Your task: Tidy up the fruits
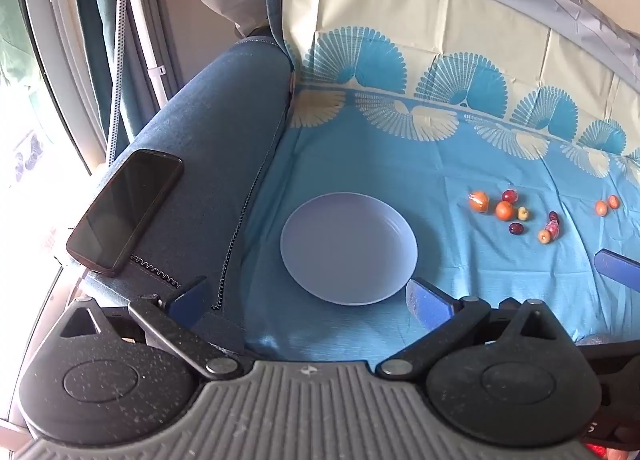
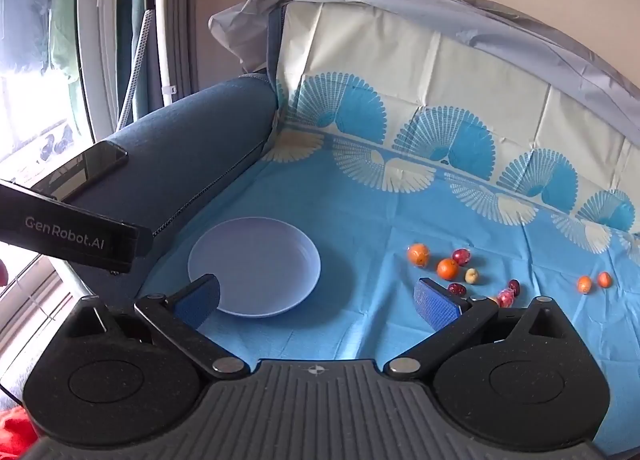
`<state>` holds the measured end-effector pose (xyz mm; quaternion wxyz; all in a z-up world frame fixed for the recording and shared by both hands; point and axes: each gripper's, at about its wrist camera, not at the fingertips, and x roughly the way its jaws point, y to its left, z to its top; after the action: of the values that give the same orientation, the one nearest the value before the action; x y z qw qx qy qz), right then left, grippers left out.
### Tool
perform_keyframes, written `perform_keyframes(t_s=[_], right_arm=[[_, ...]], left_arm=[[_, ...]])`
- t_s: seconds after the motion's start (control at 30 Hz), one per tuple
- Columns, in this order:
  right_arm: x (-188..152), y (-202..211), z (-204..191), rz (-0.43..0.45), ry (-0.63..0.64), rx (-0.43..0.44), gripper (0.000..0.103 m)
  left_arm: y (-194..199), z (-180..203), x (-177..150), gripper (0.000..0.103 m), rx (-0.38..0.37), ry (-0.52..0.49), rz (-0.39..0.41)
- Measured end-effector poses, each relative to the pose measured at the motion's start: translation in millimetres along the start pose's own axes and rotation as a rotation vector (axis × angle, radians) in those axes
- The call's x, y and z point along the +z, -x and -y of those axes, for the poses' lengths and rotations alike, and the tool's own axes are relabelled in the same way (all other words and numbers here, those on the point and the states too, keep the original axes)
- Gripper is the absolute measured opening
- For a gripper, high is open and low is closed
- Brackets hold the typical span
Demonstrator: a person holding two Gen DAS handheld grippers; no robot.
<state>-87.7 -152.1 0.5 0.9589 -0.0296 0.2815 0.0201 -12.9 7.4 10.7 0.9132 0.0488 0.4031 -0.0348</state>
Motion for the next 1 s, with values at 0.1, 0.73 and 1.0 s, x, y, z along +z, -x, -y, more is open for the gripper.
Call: perform_keyframes(t_s=[0.1, 0.73, 1.0], right_arm=[[2, 3, 3, -0.004, -0.023, -0.003, 0.103], [8, -12, -3, -0.045, -0.022, 0.014, 0.103], [6, -20, 3, -0.064, -0.040, 0.013, 0.103]], left_arm=[[0, 2, 0, 0.103, 0.007, -0.002, -0.004], [-21, 3, 2, 0.103, 0.036, -0.018, -0.039], [-30, 7, 3, 0.103, 0.040, -0.035, -0.056]])
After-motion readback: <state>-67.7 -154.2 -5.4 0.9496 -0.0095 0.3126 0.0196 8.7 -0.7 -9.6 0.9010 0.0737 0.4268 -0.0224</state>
